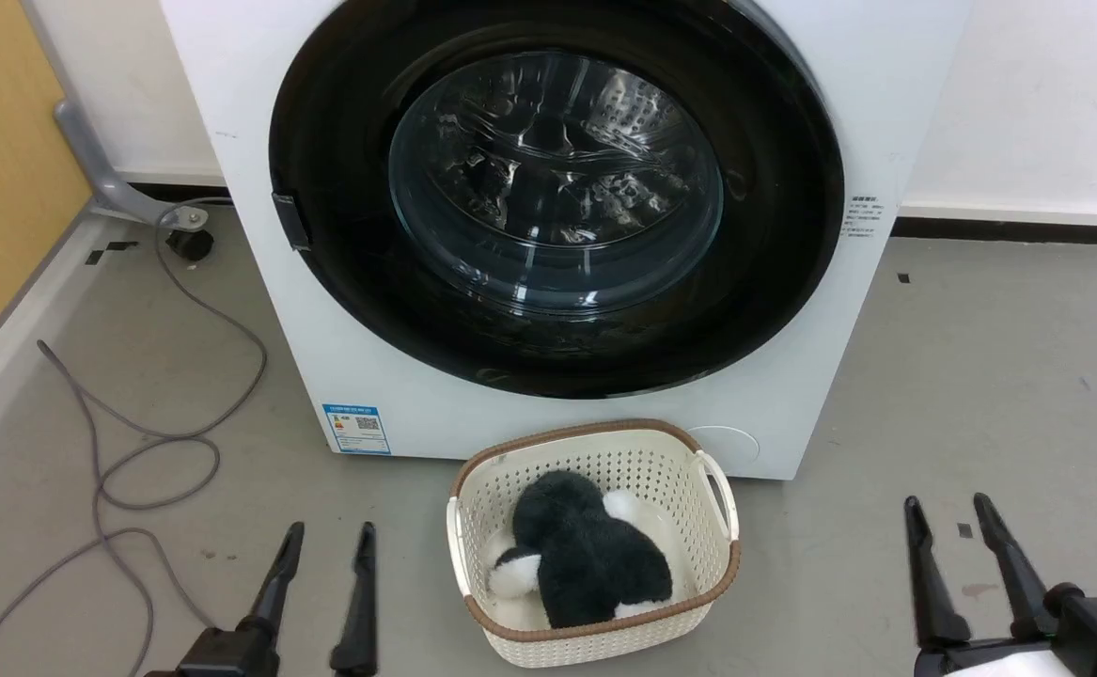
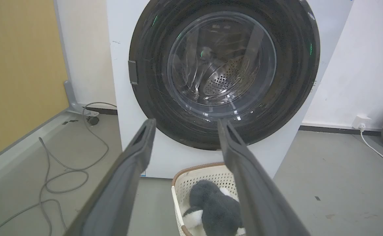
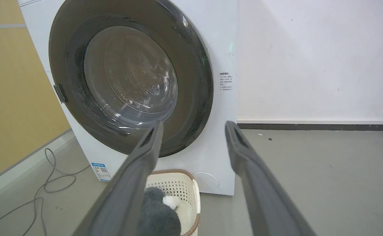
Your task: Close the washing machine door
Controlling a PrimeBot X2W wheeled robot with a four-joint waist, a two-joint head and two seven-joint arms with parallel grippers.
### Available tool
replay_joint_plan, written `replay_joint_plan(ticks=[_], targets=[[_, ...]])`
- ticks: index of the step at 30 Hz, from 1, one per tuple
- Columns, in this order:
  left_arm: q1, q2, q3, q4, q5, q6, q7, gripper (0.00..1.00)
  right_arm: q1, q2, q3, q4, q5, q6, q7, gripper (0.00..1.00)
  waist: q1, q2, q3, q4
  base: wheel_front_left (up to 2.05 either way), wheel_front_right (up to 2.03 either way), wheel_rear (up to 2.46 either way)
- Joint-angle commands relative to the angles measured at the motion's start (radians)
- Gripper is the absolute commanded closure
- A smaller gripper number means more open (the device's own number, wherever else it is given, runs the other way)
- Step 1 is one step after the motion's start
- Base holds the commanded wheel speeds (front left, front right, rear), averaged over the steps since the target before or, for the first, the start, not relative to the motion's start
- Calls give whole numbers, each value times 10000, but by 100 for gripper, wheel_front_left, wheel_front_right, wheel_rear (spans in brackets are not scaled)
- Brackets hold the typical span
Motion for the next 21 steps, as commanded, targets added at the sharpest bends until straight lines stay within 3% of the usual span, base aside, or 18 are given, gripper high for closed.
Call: replay_joint_plan(ticks=[1,21], targets=[[0,0,-2,4,-7,0,9,100,-1,0,-2,2,1,0,1,100,1,0,0,0,0,0,0],[-173,-1,78,-24,191,62,351,100,-120,8,71,-76,-199,-1,331,100,1,0,48,-62,0,0,0]])
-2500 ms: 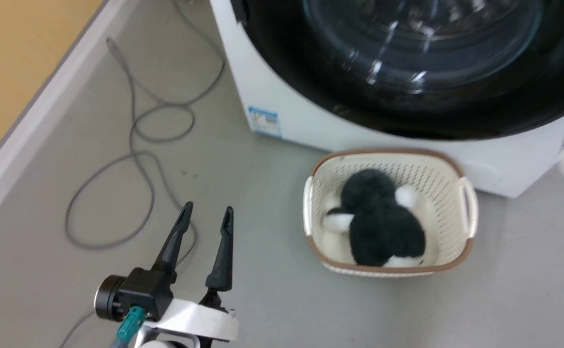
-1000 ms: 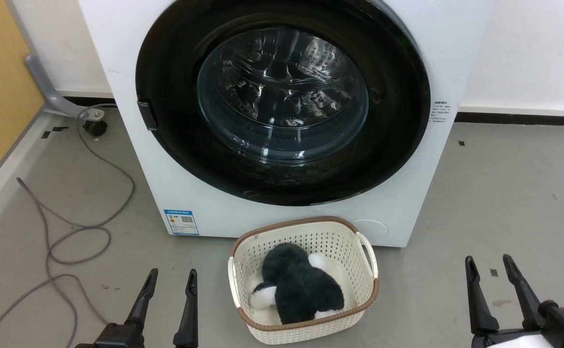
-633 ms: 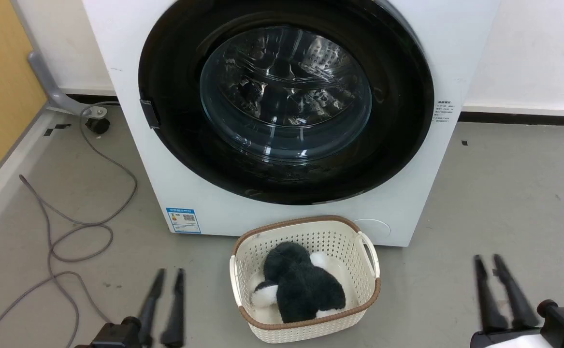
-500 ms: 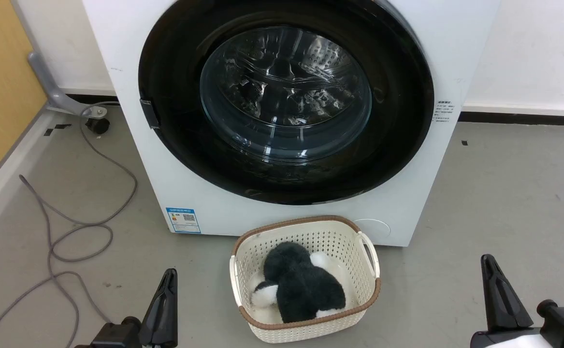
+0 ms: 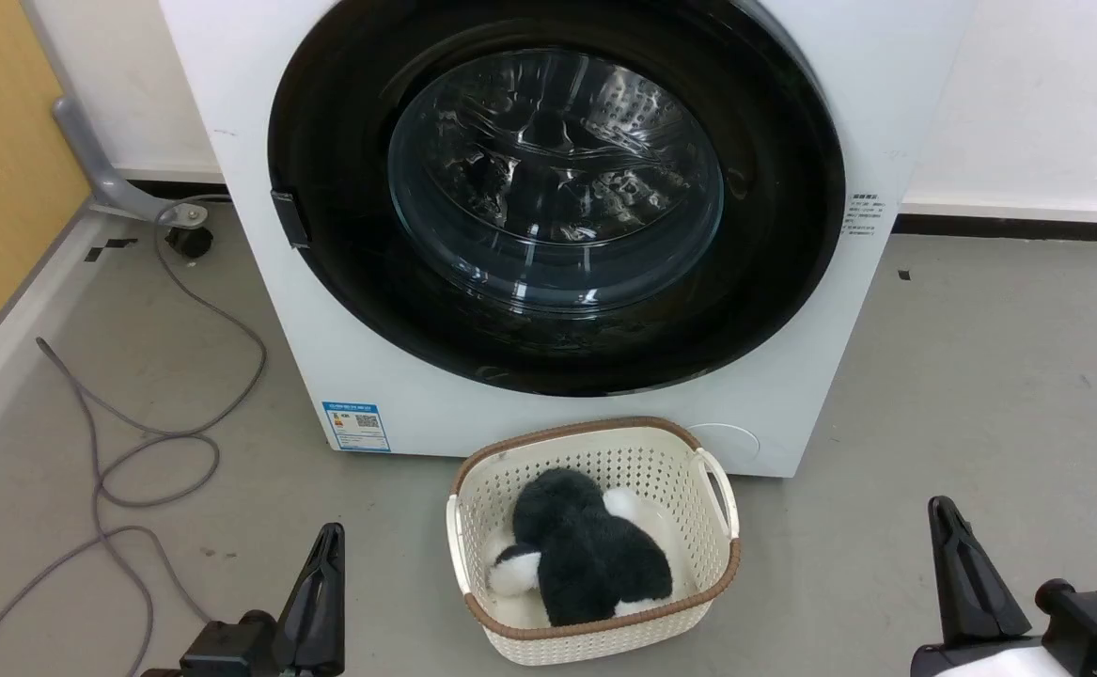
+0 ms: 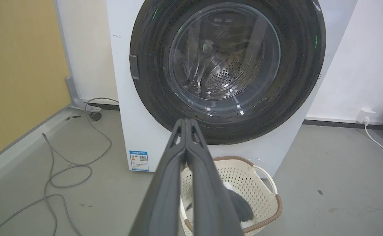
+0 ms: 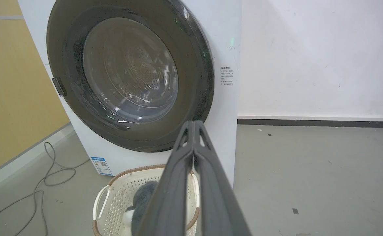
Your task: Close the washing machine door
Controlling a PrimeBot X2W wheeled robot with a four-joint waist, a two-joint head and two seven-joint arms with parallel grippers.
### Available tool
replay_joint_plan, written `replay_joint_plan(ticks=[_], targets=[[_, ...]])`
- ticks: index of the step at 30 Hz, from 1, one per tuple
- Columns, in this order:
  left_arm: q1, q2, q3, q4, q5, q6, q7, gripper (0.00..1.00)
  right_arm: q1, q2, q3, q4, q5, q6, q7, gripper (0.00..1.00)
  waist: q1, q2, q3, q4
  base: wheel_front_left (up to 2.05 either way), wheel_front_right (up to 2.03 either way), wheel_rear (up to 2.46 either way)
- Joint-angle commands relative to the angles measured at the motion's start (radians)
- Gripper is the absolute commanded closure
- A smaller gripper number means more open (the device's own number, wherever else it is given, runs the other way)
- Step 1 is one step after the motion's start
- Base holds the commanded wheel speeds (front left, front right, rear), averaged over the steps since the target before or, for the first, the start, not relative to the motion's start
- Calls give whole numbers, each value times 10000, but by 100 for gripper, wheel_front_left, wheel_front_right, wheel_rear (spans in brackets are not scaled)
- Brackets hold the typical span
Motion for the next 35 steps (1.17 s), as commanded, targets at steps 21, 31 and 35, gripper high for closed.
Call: replay_joint_plan(ticks=[21,31,35], targets=[[-347,1,118,-68,312,128,435,100,-242,18,121,-161,-338,-2,453,100,0,0,57,-76,0,0,0],[-451,2,165,-89,432,165,640,100,-313,23,168,-208,-457,-3,652,100,0,0,86,-113,0,0,0],[-493,2,184,-97,479,180,721,100,-342,25,187,-226,-505,-3,730,100,0,0,97,-128,0,0,0]])
